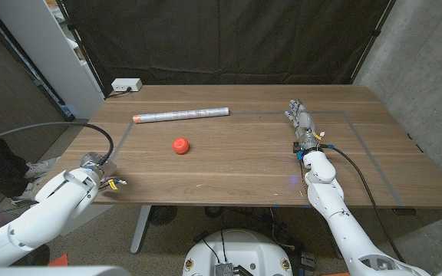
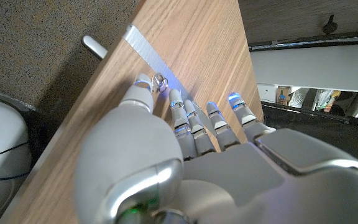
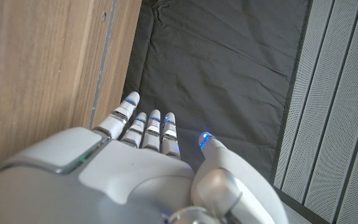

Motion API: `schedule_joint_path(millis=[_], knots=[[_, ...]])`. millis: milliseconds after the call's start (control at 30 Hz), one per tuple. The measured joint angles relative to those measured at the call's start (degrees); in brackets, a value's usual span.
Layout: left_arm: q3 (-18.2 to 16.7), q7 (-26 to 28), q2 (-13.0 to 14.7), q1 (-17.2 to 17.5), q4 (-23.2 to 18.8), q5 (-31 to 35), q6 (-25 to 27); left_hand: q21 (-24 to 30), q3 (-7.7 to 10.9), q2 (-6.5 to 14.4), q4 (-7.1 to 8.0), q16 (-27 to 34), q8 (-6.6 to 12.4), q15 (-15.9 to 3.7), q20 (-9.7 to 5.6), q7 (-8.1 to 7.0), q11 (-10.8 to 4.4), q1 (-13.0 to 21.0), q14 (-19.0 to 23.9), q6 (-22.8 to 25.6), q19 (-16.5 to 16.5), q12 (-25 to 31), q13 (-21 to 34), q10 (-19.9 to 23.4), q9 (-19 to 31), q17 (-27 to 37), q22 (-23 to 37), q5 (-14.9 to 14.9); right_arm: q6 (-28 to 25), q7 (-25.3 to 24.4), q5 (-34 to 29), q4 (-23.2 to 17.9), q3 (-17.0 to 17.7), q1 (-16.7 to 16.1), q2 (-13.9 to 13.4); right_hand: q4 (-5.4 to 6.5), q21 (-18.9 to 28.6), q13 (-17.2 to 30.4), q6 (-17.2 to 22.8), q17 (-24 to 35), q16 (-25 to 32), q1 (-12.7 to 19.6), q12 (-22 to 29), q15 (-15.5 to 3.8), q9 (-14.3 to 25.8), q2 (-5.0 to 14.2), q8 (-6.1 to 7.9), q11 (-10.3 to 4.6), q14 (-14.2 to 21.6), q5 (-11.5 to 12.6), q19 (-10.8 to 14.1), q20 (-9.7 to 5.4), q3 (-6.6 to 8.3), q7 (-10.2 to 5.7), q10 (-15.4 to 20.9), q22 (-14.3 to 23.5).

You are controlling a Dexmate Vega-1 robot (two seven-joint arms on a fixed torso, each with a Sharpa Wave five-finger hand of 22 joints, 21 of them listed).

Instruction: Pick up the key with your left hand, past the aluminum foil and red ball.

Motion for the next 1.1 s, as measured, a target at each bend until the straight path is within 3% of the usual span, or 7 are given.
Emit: schedule_joint_path(millis=[267, 867, 1100], knots=[[0.41, 0.19, 0.46, 0.06, 0.15, 0.64, 0.74, 0.00, -0.23, 0.00, 0.24, 0.00, 0.00, 0.00, 0.00, -0.28, 0.00, 0.00, 0.00, 0.33, 0.00, 0.22, 0.27, 0.00, 0.00, 0.00, 0.00, 0.00, 0.05, -0.27, 0.04, -0.18, 0.21, -0.42, 0.02, 0.00, 0.00, 0.00, 0.00, 0.00, 0.00, 0.00, 0.00, 0.00, 0.00, 0.00, 0.00, 0.00, 0.00, 0.00, 0.00, 0.00, 0.00, 0.00, 0.00, 0.00], [4.05, 0.85, 2.48, -0.82, 1.54, 3.03, 2.30, 0.00, -0.61, 0.31, 0.31, 0.00, -0.25, -0.01, 0.00, 0.71, 0.32, -0.31, 0.59, 1.94, 0.00, 0.44, 0.53, 0.52, 0.01, -0.01, -0.01, 0.00, 0.84, -0.84, 0.62, -0.18, 0.77, -1.15, 0.26, 0.00, 0.00, 0.00, 0.00, 0.01, 0.00, 0.00, 0.00, 0.00, 0.00, 0.00, 0.00, 0.00, 0.00, 0.00, 0.00, 0.00, 0.00, 0.00, 0.00, 0.00], [6.04, 1.34, 3.63, -1.59, 2.42, 4.67, 3.12, 0.00, -0.28, 1.45, -0.02, 0.00, -0.89, -0.01, 0.00, -0.12, 0.32, 0.83, 0.59, 1.10, 0.01, 0.44, 0.72, 0.51, 0.01, -0.01, -0.01, 0.00, 1.10, -1.06, 0.81, -0.09, 0.99, -1.33, 0.37, 0.00, 0.00, 0.00, 0.00, 0.01, 0.00, 0.00, 0.00, -0.23, 0.00, 0.00, 0.00, 0.00, 0.23, 0.00, 0.00, 0.00, 0.00, 0.00, 0.00, 0.00]])
